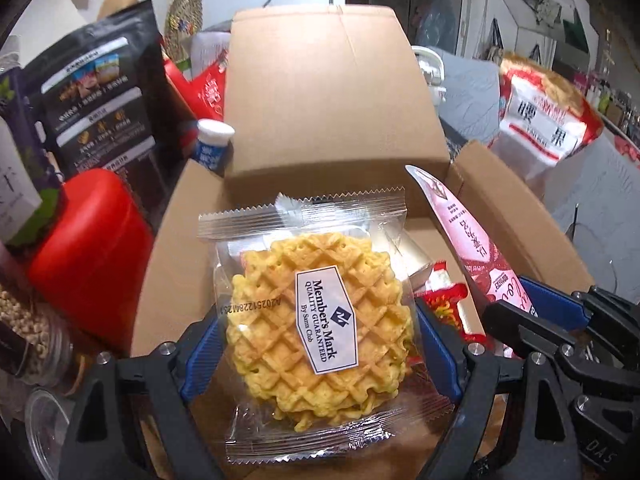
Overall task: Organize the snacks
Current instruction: 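Open both grippers to drop the waffle bag and wafer packet into the box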
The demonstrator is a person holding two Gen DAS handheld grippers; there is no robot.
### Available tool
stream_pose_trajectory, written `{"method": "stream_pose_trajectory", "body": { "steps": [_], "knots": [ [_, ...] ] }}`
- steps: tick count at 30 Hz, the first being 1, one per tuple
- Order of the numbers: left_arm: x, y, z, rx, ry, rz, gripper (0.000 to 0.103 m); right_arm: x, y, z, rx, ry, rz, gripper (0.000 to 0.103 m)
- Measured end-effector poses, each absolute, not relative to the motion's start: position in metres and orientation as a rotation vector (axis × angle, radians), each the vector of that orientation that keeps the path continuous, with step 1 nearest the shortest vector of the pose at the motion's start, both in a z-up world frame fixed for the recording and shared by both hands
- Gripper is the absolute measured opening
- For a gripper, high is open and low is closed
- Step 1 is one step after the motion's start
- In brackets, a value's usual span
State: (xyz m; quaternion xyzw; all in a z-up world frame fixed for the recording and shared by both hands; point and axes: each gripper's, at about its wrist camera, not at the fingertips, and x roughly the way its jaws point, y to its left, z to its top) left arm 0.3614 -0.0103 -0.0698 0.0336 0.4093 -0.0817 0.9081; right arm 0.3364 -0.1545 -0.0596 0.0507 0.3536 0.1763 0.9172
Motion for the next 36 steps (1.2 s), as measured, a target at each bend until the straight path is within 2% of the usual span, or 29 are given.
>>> {"method": "stream_pose_trajectory", "body": {
  "steps": [9,19,23,36],
  "knots": [
    [0.37,-0.021,-0.085,0.133,0.886,-0.129,0.087,0.342,-0.154,-0.069,0.064,0.77,0.316,0.033],
    [0.368,-0.032,-0.083,0.223,0.877,-0.034,0.087,0.34,-0.144,-0.072,-0.019,0.807,0.279,0.042],
    [0.361,-0.033,-0.074,0.225,0.847,-0.026,0.087,0.334,-0.145,-0.067,-0.023,0.811,0.279,0.048],
    [0.335,-0.039,-0.027,0.212,0.757,-0.032,0.087,0.307,-0.162,-0.031,-0.019,0.751,0.221,0.052]
  ]
}}
